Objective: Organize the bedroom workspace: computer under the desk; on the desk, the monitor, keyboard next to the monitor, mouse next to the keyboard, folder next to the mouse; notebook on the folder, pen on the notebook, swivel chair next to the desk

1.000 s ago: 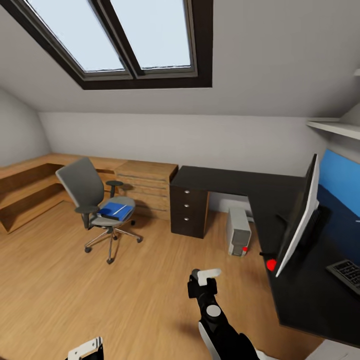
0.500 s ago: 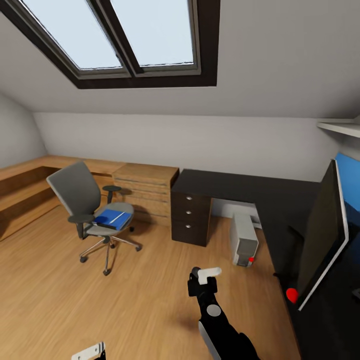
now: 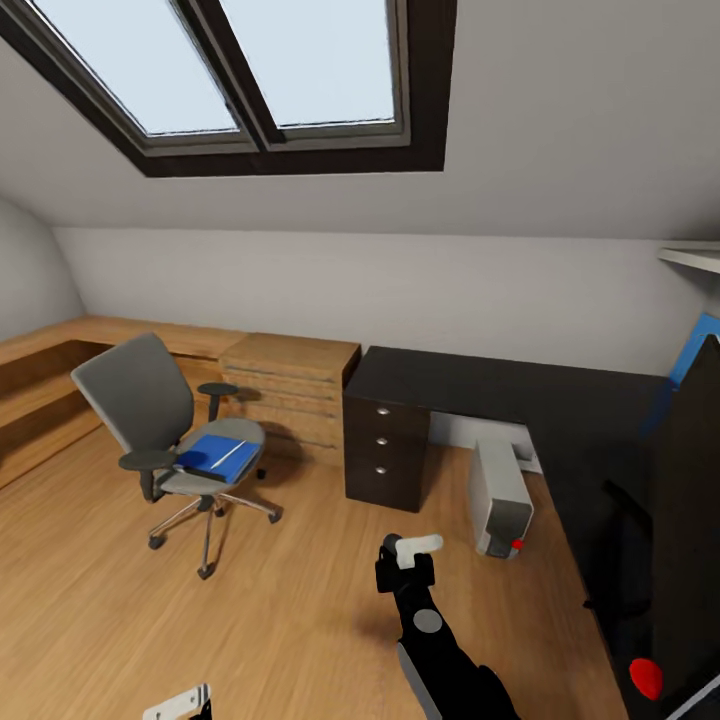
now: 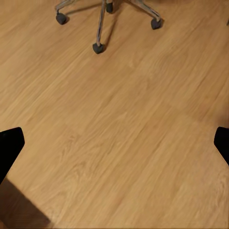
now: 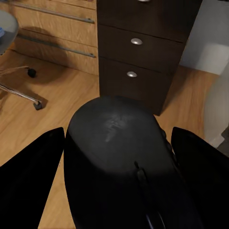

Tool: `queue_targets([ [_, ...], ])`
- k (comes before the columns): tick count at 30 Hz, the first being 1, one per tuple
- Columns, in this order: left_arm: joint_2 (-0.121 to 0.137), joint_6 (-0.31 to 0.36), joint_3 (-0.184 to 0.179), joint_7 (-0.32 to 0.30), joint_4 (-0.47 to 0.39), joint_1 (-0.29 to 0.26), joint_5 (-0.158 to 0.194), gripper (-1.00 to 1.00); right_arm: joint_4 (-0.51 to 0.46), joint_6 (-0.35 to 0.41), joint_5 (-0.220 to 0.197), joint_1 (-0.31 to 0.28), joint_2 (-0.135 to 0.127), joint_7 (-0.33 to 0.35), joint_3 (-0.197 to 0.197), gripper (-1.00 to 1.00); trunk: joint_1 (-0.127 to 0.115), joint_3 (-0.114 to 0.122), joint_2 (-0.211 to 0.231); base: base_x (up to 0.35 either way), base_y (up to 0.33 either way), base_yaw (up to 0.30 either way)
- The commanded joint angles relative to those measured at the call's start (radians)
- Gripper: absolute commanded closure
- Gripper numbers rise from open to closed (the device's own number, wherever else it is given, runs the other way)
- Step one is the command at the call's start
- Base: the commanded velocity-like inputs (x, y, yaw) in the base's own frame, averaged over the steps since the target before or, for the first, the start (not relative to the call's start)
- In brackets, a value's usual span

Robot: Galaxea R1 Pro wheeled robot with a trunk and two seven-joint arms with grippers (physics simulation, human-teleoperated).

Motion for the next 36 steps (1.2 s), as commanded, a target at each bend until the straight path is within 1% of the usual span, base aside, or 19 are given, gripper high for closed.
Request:
queue_targets([
  [1,0.0,-0.001,0.0,0.001,-0.002,0.0,0.01,-1.0,-0.001,0.005,-0.004,-0.001,0.0,-0.007,0.003,1.0,0.001,0.0,-0.001,0.333,0.024,0.0],
  [10,0.0,-0.001,0.0,0.001,-0.002,0.0,0.009,-1.0,0.0,-0.002,-0.003,0.0,0.0,-0.006,0.002,1.0,0.001,0.015,-0.001,0.333,0.003,0.0],
  [14,0.0,-0.001,0.0,0.001,-0.002,0.0,0.009,-1.0,0.001,-0.031,-0.003,0.0,0.0,-0.007,0.002,1.0,0.001,0.019,-0.001,0.334,0.0,0.0],
  [33,0.003,-0.001,0.008,-0.001,-0.005,0.0,0.014,-1.0,0.0,-0.032,-0.002,-0.002,0.0,-0.001,-0.002,1.0,-0.072,0.079,0.132,0.336,0.0,0.0],
  [35,0.005,-0.002,0.01,-0.001,-0.009,0.0,0.014,-1.0,0.002,0.01,-0.005,-0.041,0.0,-0.002,-0.001,1.0,-0.08,0.086,0.146,0.336,0.0,0.0],
  [36,0.006,-0.002,0.011,-0.001,-0.011,0.0,0.014,-1.0,0.005,0.047,-0.007,-0.072,0.0,-0.002,0.0,1.0,-0.083,0.089,0.153,0.336,0.0,0.0],
])
